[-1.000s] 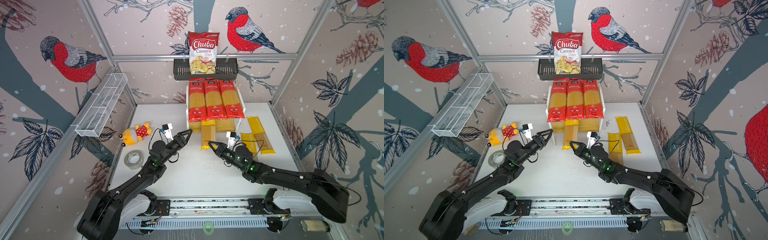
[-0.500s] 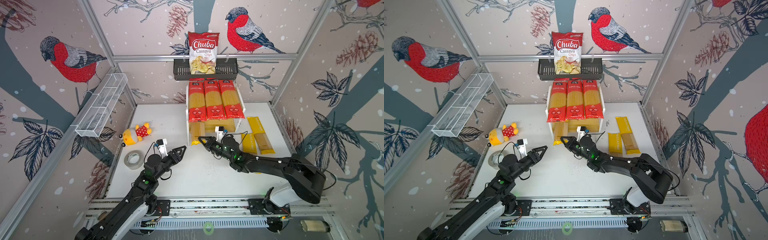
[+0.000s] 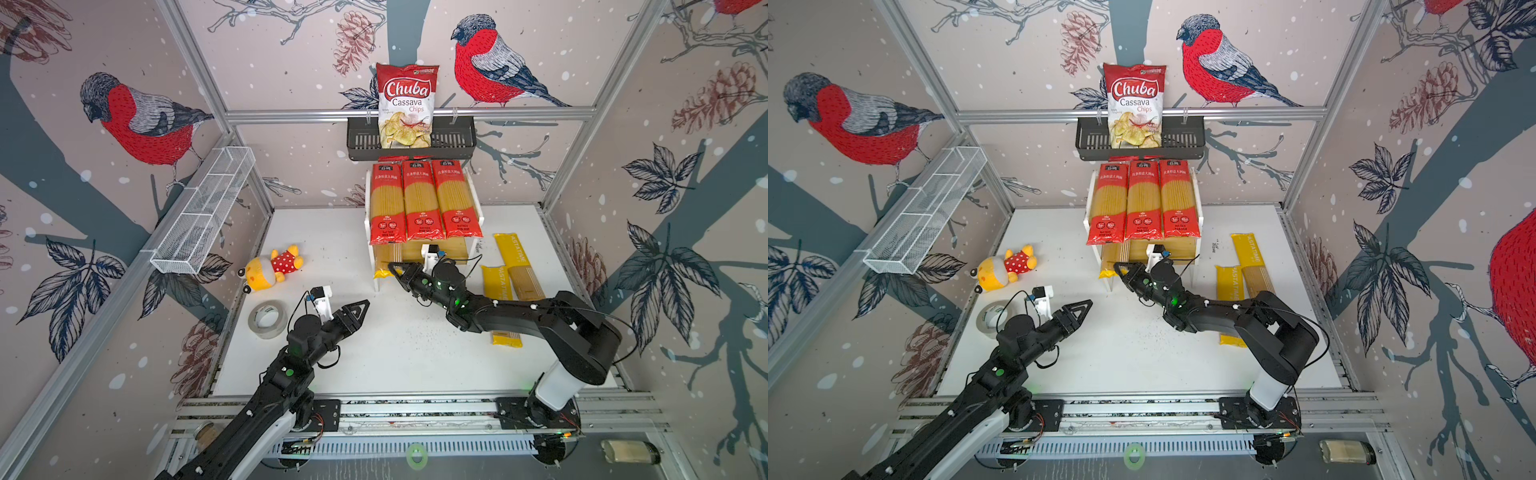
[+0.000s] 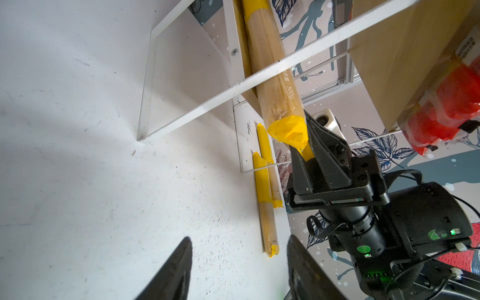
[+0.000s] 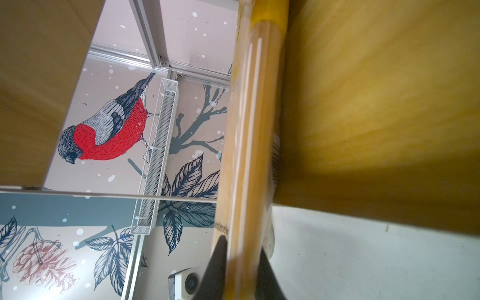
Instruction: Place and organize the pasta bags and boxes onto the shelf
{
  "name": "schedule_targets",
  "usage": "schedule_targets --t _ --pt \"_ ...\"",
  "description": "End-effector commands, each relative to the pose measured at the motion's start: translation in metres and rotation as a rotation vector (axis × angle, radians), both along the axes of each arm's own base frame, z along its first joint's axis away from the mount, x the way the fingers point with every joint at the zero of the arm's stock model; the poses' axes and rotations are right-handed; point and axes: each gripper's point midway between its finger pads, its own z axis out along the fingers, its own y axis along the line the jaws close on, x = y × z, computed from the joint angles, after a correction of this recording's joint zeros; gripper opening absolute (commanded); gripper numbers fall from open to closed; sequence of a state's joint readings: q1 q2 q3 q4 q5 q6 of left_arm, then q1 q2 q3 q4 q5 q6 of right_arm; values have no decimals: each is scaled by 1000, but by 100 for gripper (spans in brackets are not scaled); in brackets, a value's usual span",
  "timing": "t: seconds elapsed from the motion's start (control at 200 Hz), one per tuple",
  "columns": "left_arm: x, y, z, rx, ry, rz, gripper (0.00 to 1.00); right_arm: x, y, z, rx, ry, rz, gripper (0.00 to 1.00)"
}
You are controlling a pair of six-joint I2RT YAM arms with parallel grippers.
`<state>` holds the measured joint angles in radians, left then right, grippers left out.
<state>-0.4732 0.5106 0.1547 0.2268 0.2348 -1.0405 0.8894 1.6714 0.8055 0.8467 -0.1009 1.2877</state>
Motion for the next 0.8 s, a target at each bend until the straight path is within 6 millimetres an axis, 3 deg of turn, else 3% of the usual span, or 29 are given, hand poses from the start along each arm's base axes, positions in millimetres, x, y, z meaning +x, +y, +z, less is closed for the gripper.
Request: schedule_targets --t 0.0,0.105,0.25,0.33,0.465,0.62,0.7,0.795 --pt "0 -1 4 2 -28 -7 58 -11 1 25 63 -60 51 39" --pt "0 -3 12 8 -67 -15 58 -25 -5 20 23 -51 63 51" --pt "-5 -11 22 -3 -144 -36 61 -51 -17 12 -3 -38 96 56" --pt "-8 -16 22 47 -184 -41 62 -67 -31 2 -43 -27 93 56" --pt "-17 -30 9 158 -206 -47 62 -80 -66 -30 -238 14 40 56" --pt "-34 -69 -2 313 -245 -126 62 -72 -133 -63 -550 41 -123 57" --pt "-43 -92 -6 386 -261 -176 62 -66 -185 -86 -716 96 -251 57" --pt "-50 -119 -10 438 -273 -232 62 -58 -242 -95 -872 113 -430 58"
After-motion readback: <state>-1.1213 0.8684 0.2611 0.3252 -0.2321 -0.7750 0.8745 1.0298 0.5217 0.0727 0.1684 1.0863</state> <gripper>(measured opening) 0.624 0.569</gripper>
